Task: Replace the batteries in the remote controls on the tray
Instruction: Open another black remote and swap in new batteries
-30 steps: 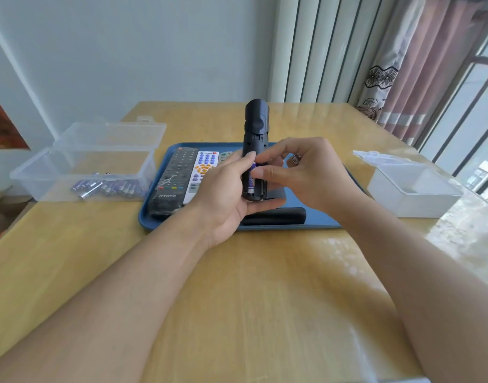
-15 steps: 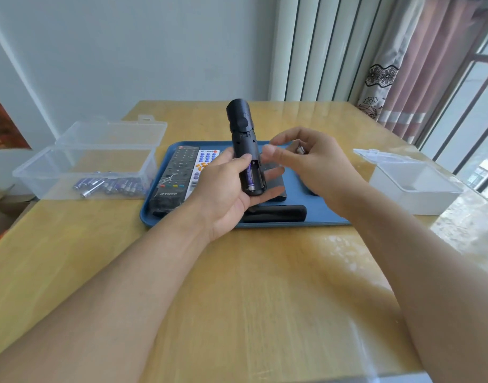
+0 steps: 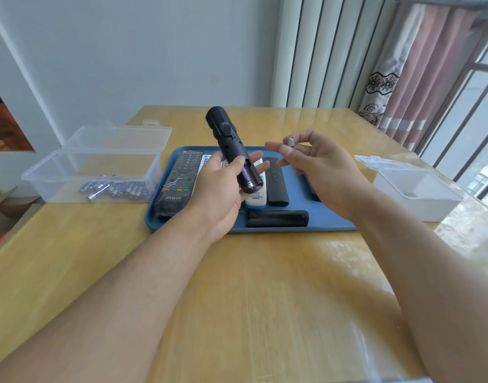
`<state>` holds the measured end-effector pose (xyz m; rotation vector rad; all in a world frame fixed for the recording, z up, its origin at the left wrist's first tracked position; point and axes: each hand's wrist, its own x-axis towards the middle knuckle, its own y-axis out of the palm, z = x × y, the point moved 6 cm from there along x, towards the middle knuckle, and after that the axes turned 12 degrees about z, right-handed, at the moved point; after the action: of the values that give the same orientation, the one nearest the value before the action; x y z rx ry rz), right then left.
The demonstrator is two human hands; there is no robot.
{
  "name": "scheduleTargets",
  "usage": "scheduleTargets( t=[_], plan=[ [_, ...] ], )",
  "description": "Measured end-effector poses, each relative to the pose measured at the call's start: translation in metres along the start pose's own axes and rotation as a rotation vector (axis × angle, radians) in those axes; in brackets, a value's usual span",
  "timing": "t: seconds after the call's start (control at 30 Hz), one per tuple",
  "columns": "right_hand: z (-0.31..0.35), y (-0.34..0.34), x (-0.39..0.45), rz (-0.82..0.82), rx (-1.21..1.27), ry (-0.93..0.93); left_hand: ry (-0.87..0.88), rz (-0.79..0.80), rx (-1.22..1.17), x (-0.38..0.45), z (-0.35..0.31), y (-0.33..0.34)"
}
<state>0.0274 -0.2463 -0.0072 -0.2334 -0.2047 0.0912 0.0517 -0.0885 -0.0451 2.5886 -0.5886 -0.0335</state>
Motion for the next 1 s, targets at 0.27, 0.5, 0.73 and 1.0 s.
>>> scheduleTargets(
  t=[0.27,0.5,0.73,1.0],
  plan=[
    [0.006,0.008,-0.005,0.0,0.092,-0.107,0.099,-0.094,0.096,-0.002,-0.01,-0.006],
    [0.007,0.014,-0.006,-0.007,0.162,-0.141,0.143,-0.117,0.09,-0.001,-0.012,-0.01],
    [0.004,0.014,-0.005,-0.029,0.079,-0.137,0.149,-0.094,0.114,-0.001,-0.012,-0.008],
    [0.007,0.014,-0.012,-0.172,-0.248,-0.192,0.156,-0.076,0.084,-0.004,-0.011,-0.004]
  ],
)
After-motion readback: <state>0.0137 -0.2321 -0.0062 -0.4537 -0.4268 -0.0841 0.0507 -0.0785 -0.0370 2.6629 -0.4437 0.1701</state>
